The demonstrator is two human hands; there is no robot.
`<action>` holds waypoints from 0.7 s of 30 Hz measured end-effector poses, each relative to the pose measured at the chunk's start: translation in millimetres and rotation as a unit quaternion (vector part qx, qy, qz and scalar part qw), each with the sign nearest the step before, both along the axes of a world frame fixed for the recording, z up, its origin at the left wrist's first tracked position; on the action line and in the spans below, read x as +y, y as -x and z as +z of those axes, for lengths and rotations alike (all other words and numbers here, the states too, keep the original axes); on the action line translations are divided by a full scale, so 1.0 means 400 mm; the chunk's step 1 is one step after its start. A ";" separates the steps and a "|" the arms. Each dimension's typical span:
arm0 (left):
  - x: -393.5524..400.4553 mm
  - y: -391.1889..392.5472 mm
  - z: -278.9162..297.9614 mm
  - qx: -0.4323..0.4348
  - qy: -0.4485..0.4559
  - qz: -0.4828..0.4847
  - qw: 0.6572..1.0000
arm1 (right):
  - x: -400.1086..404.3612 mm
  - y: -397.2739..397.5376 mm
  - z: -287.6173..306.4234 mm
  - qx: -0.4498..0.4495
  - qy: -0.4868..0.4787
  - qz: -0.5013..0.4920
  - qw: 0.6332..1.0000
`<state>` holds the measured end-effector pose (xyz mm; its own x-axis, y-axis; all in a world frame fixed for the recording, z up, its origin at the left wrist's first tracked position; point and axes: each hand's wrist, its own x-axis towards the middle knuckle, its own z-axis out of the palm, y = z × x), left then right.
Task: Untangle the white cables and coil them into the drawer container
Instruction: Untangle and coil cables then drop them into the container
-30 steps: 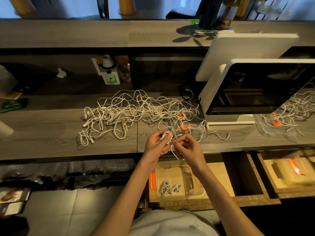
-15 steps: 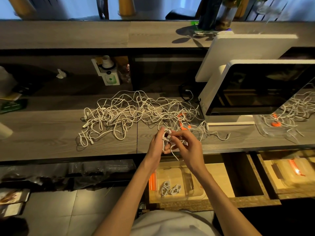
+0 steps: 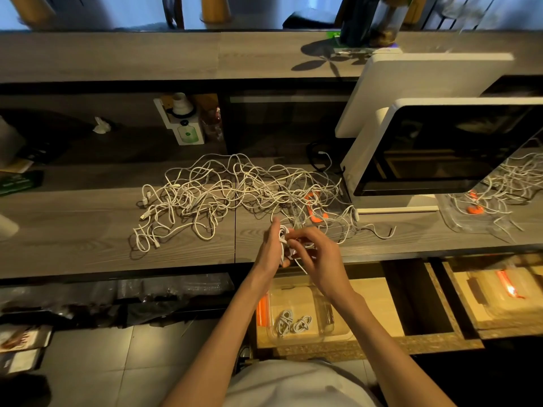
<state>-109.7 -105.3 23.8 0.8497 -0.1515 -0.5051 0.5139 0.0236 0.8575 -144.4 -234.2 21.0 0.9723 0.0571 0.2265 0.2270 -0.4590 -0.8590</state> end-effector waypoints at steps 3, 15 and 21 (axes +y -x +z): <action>-0.001 0.000 -0.014 0.019 -0.007 -0.009 1.000 | 0.004 0.005 -0.013 -0.003 0.028 -0.001 1.000; -0.002 0.008 -0.023 0.091 0.059 0.058 0.992 | 0.027 0.009 -0.069 0.028 0.041 -0.027 0.998; 0.000 0.007 -0.051 0.101 0.054 0.085 0.990 | 0.028 0.038 -0.086 0.038 0.002 -0.026 0.999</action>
